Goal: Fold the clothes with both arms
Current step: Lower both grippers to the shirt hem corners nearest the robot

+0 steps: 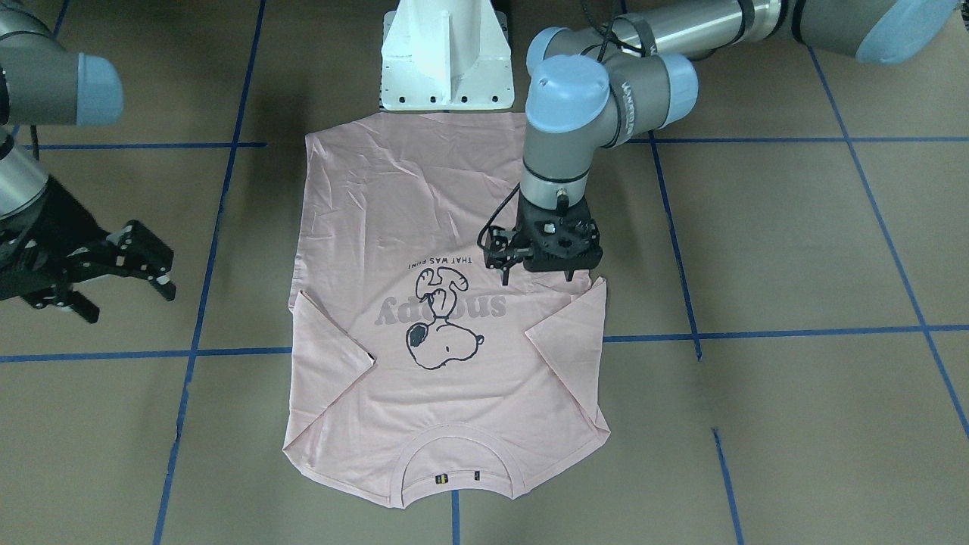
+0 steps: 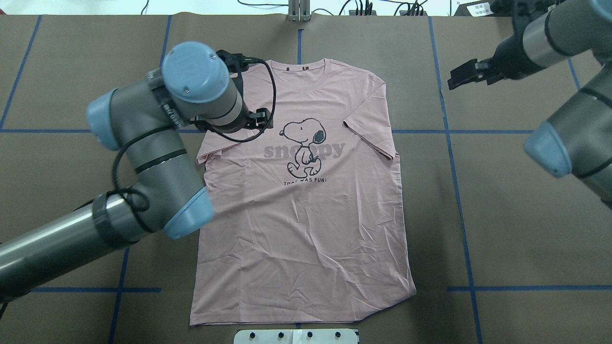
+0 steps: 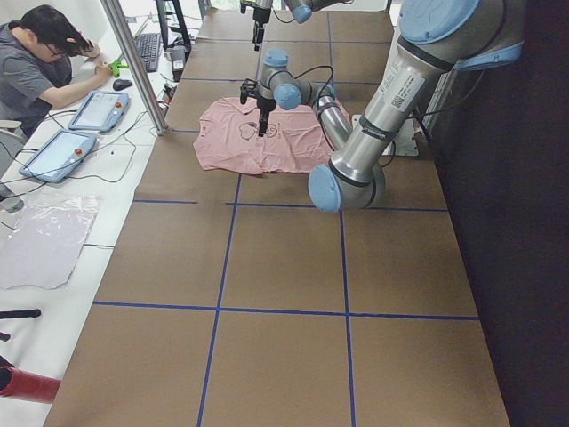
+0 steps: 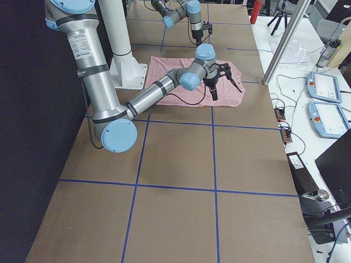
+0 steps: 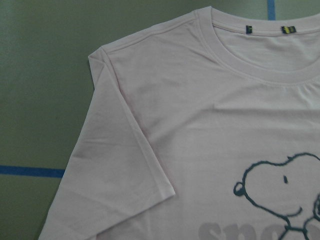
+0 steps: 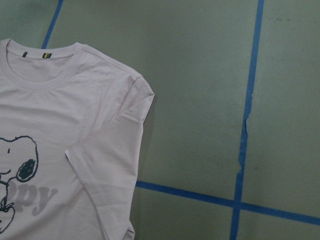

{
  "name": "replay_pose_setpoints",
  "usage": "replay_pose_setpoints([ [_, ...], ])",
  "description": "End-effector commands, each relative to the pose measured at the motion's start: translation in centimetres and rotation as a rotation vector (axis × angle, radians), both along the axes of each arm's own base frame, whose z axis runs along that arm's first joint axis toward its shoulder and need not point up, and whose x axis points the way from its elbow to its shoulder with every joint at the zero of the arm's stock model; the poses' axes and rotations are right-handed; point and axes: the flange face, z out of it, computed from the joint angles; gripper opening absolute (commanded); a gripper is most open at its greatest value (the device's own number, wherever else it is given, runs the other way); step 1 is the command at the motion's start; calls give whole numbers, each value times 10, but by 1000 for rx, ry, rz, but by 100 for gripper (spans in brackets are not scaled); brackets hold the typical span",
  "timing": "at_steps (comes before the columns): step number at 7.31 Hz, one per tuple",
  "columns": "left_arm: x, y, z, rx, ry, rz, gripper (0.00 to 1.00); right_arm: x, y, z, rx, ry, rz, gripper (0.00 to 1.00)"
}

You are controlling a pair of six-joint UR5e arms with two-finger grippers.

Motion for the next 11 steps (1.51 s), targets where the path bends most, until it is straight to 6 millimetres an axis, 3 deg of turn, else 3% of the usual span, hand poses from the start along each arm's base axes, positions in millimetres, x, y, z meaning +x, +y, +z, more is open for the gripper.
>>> replay_pose_setpoints([
  [1, -22, 79, -2, 4, 81, 60, 100, -85, 104, -22, -60, -30, 58, 100],
  [2, -11, 122, 4, -51, 104, 68, 100, -108, 166, -24, -98, -48, 65, 100],
  [3, -7, 156, 10, -78, 110, 70, 100, -119, 225, -22, -129, -58, 64, 100],
  [4, 4, 191, 27, -155, 101, 80, 94, -127, 269, -11, -129, -36, 76, 100],
  [5, 13, 213, 51, -165, 95, 52, 85, -125, 293, -2, -132, -18, 71, 100],
  [7, 11, 255, 118, -191, 91, 41, 79, -123, 298, -1, -133, -18, 65, 100],
  [9, 24, 284, 137, -237, 57, 29, 70, -121, 297, -4, -130, -24, 69, 100],
  [11, 31, 290, 147, -243, 35, 37, 68, -122, 298, -4, -130, -23, 67, 100],
])
